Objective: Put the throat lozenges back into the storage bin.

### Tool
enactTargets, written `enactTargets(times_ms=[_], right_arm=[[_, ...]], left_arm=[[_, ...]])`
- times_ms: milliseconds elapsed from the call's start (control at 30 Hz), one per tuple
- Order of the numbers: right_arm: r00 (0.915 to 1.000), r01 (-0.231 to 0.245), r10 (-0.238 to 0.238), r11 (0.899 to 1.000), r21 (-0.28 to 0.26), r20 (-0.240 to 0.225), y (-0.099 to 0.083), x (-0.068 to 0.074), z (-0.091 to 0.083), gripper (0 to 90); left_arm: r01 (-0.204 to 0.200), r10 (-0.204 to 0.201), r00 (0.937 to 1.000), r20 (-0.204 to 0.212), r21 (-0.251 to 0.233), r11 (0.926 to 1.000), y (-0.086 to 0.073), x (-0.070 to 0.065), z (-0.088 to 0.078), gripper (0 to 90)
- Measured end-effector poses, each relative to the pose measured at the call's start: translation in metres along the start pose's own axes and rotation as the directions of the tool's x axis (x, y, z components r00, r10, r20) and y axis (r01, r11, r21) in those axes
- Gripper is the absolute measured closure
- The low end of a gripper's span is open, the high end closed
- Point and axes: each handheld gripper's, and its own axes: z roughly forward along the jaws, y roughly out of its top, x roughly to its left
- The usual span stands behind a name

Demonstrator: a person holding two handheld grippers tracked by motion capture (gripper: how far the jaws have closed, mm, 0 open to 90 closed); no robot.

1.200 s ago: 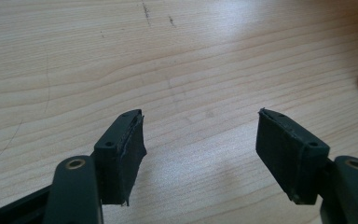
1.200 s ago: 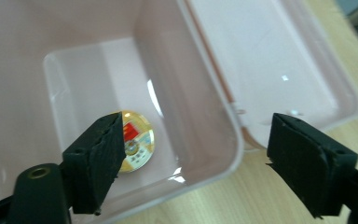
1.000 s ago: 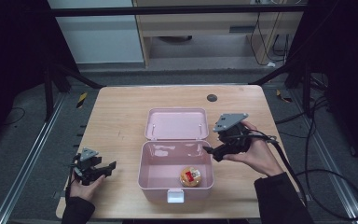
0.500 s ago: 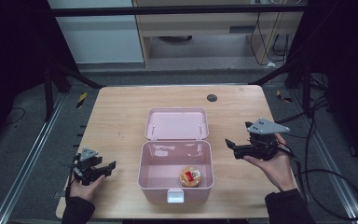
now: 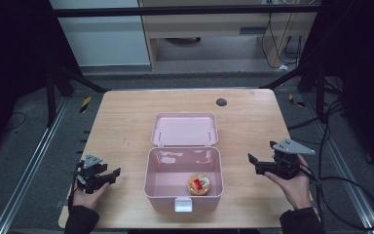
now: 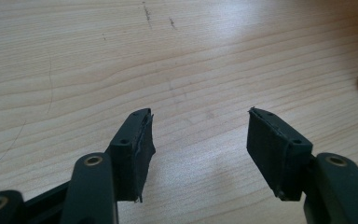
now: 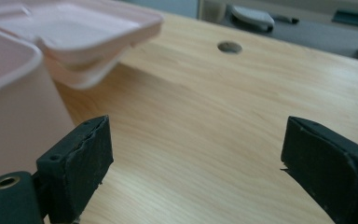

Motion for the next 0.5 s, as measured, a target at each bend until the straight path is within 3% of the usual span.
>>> enactTargets(times_ms=[33, 500], right_arm=[[0.9998, 0.005, -0.005, 1.0, 0.009, 0.02, -0.003, -0.002, 0.001, 8.7], [0.9954, -0.048, 0.043, 0.997, 0.064, 0.085, -0.038, -0.019, 0.013, 8.4]], left_arm=[[0.0, 0.0, 1.0, 0.0, 0.0, 1.0, 0.0, 0.0, 0.0, 39.9], [-0.015, 0.015, 0.9998, -0.01, 0.009, 0.9998, -0.001, -0.001, 0.003, 36.6]])
